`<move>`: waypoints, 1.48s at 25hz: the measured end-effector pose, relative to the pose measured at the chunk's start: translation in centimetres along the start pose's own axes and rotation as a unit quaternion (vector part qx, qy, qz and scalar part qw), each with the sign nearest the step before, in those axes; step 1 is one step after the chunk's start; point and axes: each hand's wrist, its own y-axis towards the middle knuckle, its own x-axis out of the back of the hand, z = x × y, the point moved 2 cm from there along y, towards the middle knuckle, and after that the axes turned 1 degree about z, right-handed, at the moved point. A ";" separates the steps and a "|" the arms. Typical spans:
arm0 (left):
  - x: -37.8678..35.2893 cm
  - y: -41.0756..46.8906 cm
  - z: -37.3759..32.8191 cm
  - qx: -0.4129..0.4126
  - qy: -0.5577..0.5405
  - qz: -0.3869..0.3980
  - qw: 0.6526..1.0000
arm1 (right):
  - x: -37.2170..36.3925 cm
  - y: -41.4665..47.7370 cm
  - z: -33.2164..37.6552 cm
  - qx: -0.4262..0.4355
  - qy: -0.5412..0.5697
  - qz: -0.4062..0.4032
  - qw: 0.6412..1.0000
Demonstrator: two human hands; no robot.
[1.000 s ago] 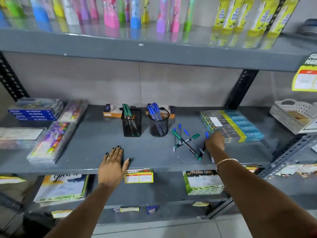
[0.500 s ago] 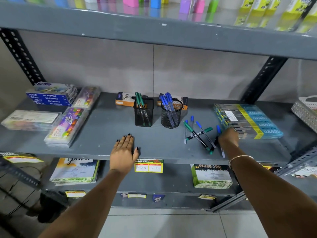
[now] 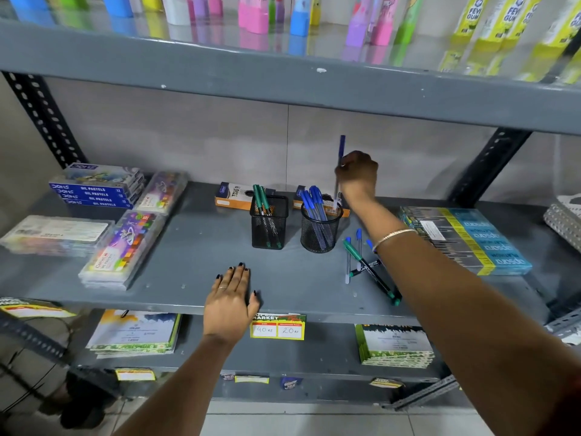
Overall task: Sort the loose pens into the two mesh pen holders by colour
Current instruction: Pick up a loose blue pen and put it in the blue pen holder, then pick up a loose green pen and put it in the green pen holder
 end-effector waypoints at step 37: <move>0.5 -1.0 0.7 0.021 0.009 -0.016 1.000 | -1.2 -8.3 -9.6 -0.060 -0.300 0.200 0.931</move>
